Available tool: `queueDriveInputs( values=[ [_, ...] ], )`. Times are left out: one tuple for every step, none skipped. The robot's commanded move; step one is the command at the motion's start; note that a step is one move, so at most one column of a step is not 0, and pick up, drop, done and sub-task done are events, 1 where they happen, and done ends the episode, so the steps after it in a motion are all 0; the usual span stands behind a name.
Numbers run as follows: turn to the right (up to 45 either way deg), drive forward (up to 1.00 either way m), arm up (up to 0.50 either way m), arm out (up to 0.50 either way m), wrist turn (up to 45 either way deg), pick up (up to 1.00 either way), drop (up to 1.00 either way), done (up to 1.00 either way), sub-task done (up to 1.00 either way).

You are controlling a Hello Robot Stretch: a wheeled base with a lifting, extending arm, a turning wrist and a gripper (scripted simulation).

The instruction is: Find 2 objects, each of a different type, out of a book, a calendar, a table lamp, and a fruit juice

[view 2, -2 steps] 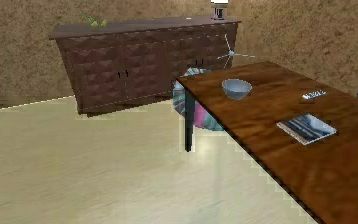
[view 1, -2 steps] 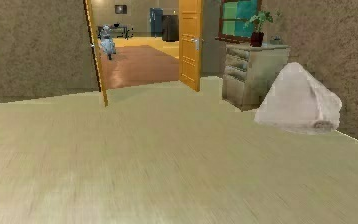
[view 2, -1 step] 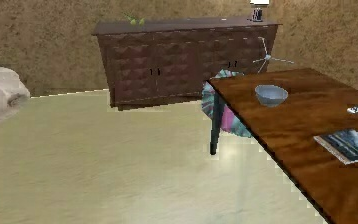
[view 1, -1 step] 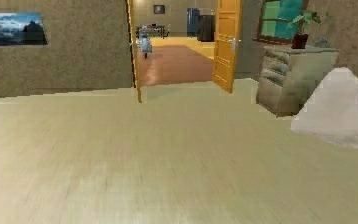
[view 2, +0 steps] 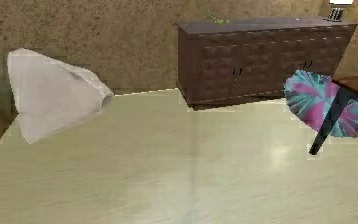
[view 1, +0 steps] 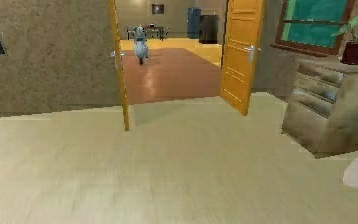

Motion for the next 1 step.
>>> queueDriveInputs(
  values=[
    [0.0, 1.0, 0.0, 0.0, 0.0, 0.0, 0.0, 0.0, 0.0]
  ],
)
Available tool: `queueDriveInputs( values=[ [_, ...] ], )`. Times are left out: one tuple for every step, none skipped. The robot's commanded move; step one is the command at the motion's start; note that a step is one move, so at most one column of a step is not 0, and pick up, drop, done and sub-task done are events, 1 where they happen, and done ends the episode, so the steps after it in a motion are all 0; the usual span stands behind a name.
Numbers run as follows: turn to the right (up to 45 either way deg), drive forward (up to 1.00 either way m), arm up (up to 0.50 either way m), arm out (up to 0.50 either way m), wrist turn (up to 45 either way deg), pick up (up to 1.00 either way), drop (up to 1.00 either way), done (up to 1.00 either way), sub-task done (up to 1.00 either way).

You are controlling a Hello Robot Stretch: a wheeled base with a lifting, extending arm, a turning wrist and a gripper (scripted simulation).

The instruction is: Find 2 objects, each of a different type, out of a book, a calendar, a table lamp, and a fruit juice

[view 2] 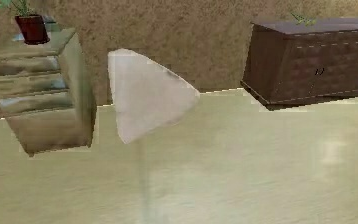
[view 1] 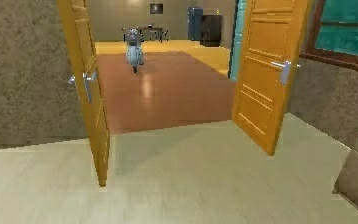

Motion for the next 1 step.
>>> queueDriveInputs(
  values=[
    [-3.0, 0.0, 0.0, 0.0, 0.0, 0.0, 0.0, 0.0, 0.0]
  ],
)
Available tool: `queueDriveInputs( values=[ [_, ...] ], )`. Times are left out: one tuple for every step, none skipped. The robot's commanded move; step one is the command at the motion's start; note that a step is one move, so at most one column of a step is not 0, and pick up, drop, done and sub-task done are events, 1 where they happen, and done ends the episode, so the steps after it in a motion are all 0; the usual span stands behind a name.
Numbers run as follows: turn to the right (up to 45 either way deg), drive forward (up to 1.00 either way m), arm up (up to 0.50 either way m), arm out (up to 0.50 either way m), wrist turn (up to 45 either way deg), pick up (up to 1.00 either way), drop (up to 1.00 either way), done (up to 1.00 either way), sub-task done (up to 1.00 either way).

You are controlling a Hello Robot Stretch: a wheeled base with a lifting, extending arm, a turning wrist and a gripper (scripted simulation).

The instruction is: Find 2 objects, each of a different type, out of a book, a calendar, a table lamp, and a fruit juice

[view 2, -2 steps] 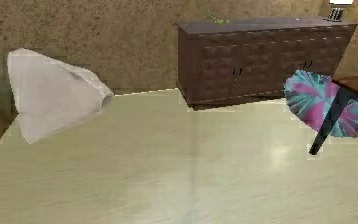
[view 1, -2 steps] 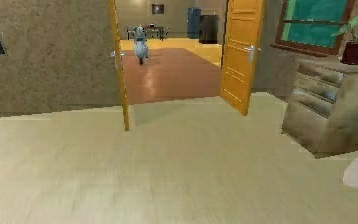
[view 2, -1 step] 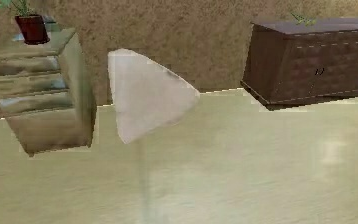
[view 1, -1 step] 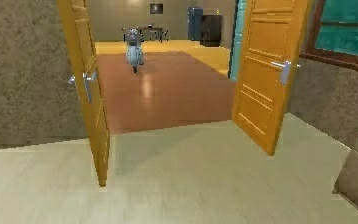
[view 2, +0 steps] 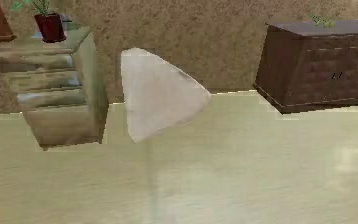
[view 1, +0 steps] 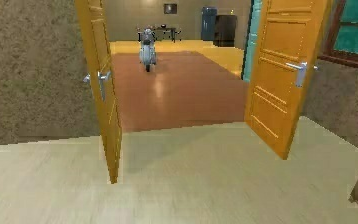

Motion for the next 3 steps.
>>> queueDriveInputs(
  values=[
    [0.0, 1.0, 0.0, 0.0, 0.0, 0.0, 0.0, 0.0, 0.0],
    [0.0, 0.35, 0.0, 0.0, 0.0, 0.0, 0.0, 0.0, 0.0],
    [0.0, 1.0, 0.0, 0.0, 0.0, 0.0, 0.0, 0.0, 0.0]
  ],
)
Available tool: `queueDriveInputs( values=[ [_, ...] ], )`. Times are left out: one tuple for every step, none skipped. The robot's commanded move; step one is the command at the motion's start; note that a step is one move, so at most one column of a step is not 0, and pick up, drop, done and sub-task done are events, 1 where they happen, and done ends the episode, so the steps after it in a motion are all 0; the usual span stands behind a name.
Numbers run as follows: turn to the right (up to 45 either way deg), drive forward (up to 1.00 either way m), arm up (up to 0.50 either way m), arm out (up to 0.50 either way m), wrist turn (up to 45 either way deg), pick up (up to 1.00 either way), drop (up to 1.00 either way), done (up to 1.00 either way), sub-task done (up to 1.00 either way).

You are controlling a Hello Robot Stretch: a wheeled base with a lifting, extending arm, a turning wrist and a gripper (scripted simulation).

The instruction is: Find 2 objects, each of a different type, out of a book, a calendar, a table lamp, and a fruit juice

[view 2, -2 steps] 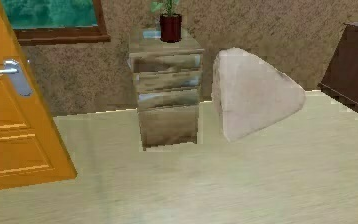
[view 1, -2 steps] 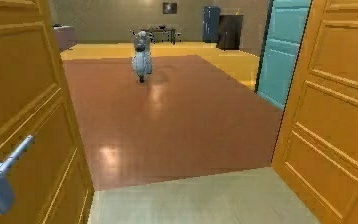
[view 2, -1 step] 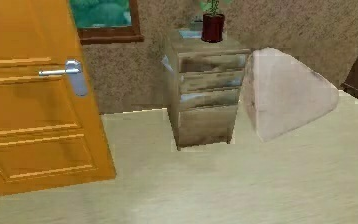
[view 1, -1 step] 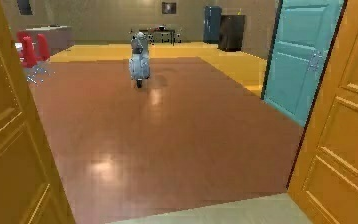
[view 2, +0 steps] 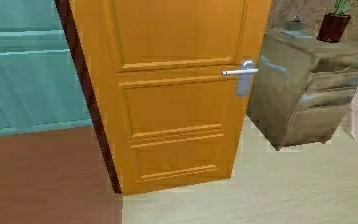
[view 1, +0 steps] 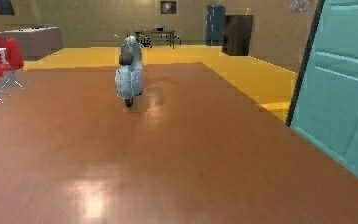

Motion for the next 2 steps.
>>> queueDriveInputs(
  values=[
    [0.0, 1.0, 0.0, 0.0, 0.0, 0.0, 0.0, 0.0, 0.0],
    [0.0, 1.0, 0.0, 0.0, 0.0, 0.0, 0.0, 0.0, 0.0]
  ],
)
